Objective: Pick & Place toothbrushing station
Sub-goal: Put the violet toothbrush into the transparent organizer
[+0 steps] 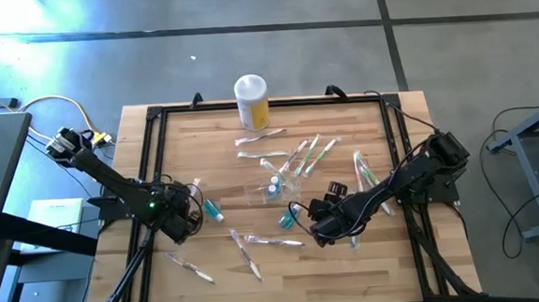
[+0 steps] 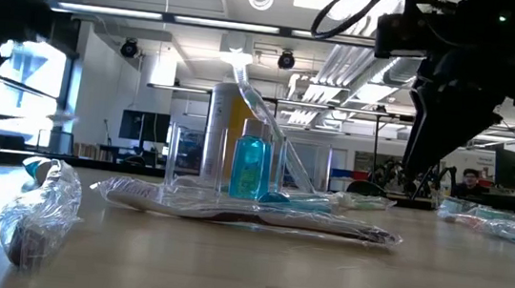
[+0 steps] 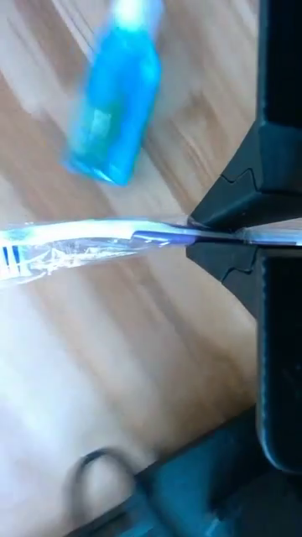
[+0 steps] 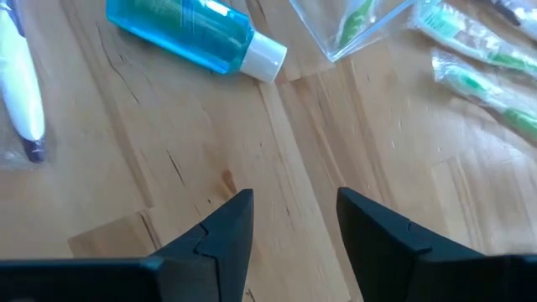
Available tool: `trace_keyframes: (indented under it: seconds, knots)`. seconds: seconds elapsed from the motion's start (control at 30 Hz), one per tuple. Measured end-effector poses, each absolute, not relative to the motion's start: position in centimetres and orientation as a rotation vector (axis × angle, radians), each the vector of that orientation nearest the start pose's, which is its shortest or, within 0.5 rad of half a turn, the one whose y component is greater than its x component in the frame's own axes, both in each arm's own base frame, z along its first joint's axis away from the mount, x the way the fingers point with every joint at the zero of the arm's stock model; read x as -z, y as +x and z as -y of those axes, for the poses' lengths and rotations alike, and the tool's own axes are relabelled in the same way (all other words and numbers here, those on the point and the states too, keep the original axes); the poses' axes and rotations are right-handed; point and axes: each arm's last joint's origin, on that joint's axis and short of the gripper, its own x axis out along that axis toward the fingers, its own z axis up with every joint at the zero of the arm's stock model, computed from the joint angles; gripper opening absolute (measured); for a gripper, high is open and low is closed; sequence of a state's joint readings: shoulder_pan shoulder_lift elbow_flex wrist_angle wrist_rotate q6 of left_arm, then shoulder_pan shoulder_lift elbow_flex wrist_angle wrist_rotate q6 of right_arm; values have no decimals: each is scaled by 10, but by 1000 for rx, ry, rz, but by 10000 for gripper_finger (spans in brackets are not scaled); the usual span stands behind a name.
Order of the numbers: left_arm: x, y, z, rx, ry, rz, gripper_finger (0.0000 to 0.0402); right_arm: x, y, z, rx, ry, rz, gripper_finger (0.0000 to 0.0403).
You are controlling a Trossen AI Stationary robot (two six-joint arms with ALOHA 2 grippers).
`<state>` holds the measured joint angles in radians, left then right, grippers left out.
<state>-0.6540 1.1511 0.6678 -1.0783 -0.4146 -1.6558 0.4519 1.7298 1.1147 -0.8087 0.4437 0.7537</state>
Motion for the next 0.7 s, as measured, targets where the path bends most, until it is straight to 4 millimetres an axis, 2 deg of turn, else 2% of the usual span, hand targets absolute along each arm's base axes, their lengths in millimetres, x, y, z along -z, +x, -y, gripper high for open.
trace_keyframes:
  seconds: [0.13, 0.23, 0.33, 0.47, 0.6, 0.7]
  knots:
    - [-233, 146, 92, -765, -490, -897, 10, -177, 284, -124, 461, 38, -1175, 165]
    - [-263, 160, 99, -625, -316, -767, 10, -177, 284, -124, 462, 38, -1174, 165]
    - [-280, 174, 106, -515, -122, -624, 10, -177, 284, -124, 462, 38, -1175, 165]
    - [-288, 191, 106, -566, 69, -413, 10, -177, 284, -124, 463, 36, -1171, 165]
    - [-279, 207, 95, -654, 143, -323, 9, -174, 284, -125, 454, 36, -1155, 165]
    - [-264, 222, 80, -576, 114, -307, 9, -170, 283, -125, 447, 19, -1139, 165]
